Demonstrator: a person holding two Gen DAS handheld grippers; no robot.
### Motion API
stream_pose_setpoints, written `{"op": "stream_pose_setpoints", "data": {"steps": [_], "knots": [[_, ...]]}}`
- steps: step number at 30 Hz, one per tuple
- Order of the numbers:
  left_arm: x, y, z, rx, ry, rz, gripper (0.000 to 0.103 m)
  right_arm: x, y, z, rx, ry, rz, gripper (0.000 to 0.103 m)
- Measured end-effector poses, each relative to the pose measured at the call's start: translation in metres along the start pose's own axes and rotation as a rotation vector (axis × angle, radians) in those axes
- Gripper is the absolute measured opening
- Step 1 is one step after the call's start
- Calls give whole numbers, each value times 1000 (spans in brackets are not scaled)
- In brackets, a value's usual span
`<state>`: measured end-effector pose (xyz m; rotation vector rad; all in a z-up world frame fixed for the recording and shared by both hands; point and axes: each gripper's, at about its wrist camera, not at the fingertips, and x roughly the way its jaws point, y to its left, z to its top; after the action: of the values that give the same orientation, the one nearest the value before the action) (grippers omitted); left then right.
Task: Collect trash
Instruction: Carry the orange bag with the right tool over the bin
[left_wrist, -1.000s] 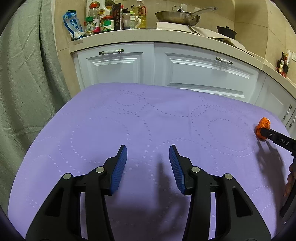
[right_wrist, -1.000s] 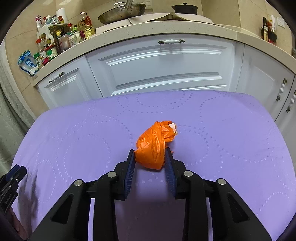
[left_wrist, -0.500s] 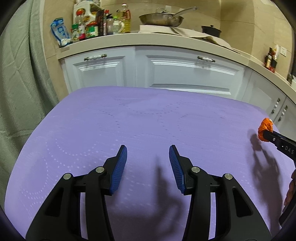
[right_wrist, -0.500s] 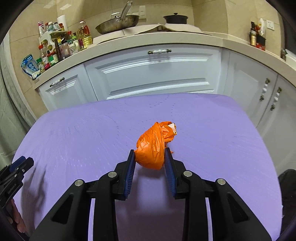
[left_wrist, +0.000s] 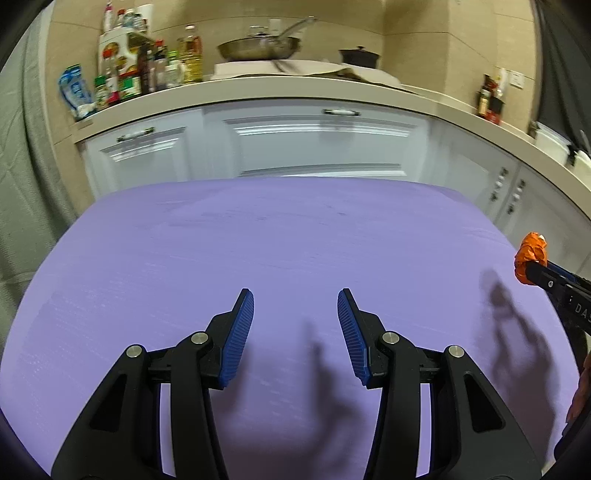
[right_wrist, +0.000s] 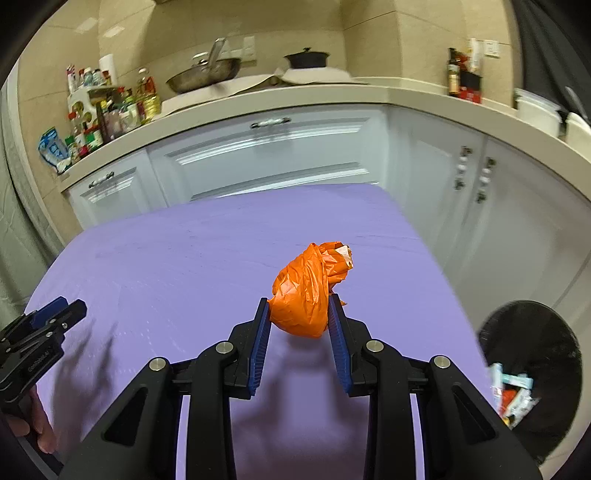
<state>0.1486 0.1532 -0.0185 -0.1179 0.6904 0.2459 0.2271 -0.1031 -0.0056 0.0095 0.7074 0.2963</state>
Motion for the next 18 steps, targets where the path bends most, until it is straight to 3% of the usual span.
{"op": "stream_pose_setpoints", "data": {"steps": [18], "knots": [[-38, -156, -23, 192, -25, -221, 46, -90, -129, -62, 160, -65, -213, 32]]}}
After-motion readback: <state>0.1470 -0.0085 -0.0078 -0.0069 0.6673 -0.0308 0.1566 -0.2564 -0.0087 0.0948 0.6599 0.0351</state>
